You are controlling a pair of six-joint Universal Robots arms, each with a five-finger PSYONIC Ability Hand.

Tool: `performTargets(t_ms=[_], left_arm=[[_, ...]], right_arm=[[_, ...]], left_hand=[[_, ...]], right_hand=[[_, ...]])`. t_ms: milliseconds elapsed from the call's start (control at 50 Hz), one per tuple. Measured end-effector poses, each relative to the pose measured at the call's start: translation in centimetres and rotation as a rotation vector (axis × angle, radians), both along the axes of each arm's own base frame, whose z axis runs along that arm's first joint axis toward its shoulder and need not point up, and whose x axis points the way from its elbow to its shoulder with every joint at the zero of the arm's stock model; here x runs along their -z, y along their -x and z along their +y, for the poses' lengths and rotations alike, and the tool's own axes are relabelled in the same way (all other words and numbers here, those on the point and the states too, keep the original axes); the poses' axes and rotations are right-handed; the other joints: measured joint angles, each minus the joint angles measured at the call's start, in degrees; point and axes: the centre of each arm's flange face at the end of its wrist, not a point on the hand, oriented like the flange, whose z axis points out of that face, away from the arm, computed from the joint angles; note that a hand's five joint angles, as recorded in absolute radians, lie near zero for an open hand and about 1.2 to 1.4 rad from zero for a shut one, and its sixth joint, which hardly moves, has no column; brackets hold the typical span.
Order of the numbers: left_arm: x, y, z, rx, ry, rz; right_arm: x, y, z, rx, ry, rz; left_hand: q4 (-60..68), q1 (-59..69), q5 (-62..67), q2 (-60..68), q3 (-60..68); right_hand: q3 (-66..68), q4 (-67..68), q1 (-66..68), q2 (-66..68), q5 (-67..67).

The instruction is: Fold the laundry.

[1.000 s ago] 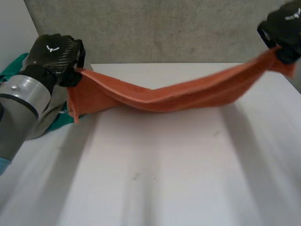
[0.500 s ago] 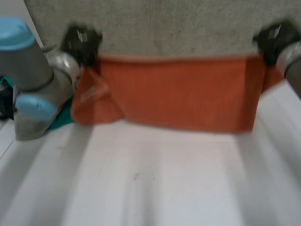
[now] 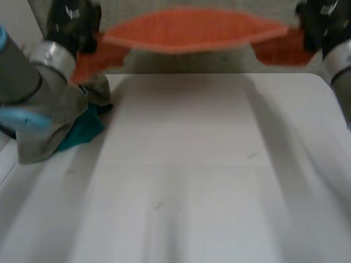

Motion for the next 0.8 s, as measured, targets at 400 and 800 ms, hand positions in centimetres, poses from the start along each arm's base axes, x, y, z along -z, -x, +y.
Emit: performTargets(t_ms=[400,800], left_arm=[[18.2,-2.8,5.6,0.022,-0.505,-0.282],[17.3,-7.8,5.2,-0.055,-0.613,-0.077]], right_arm=[[17.1,1.2,5.3,-0.025,-0.58,0.157],[17.0,4.0,4.9,0.02,-0.601,0.133]], left_hand=[[-36.0,-34.5,-32.7,-35.6,-35.2],[-39.1,-36.5,-35.8,-38.3,-38.0]], right_hand=[[0.0,0.0,0.0,0.0,0.0],[0.0,0.0,0.0,0.0,0.0]])
